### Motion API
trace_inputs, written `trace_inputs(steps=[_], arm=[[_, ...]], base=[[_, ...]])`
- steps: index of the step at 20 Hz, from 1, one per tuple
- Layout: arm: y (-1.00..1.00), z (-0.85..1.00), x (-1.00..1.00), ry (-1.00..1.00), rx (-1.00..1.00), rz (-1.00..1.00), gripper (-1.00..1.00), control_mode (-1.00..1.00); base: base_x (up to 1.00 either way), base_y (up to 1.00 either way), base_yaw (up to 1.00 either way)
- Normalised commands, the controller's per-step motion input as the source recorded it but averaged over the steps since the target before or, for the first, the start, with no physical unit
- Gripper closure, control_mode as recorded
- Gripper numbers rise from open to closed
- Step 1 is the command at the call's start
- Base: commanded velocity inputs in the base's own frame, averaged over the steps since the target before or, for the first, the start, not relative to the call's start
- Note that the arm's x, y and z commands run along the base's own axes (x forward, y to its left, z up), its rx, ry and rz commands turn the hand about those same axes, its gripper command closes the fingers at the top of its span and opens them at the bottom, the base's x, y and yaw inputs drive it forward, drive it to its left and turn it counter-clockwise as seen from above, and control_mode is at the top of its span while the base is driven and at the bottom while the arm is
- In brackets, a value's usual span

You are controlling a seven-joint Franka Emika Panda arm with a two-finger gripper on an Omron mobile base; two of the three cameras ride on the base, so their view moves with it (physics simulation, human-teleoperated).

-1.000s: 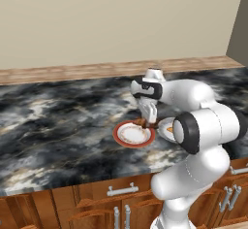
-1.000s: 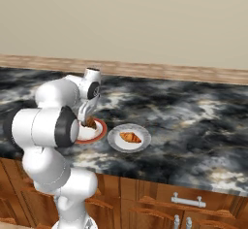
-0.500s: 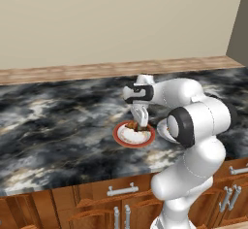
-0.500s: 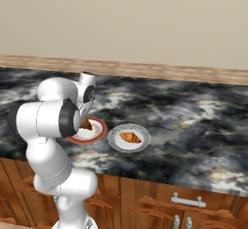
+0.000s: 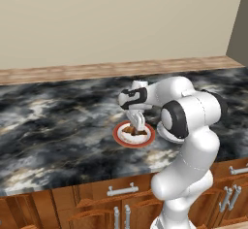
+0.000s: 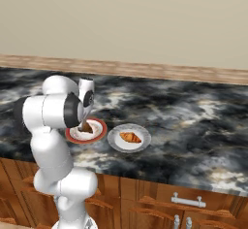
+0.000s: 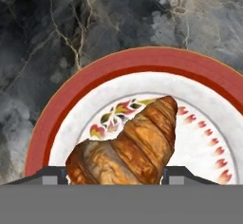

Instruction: Place the pastries on the plates.

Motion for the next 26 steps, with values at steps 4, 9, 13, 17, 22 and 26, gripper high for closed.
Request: trace_inputs(steps=[4, 9, 13, 17, 22, 26], arm=[[0.0, -0.33, 0.18, 0.0, 0.0, 0.08, 1.0, -1.0], [0.0, -0.27, 0.16, 0.0, 0.0, 0.08, 1.0, -1.0], [0.0, -0.22, 0.13, 0.0, 0.0, 0.09, 1.0, -1.0], [-0.02, -0.02, -0.02, -0.01, 0.0, 0.08, -1.0, -1.0], [-0.1, 0.01, -0.24, -0.09, 0.0, 0.02, -1.0, -1.0], [-0.08, 0.09, -0.25, -0.1, 0.0, 0.0, -1.0, -1.0]], base=[[0.0, 0.0, 0.0], [0.0, 0.0, 0.0], [0.0, 0.0, 0.0], [0.0, 0.0, 0.0], [0.0, 0.0, 0.0], [0.0, 0.0, 0.0]])
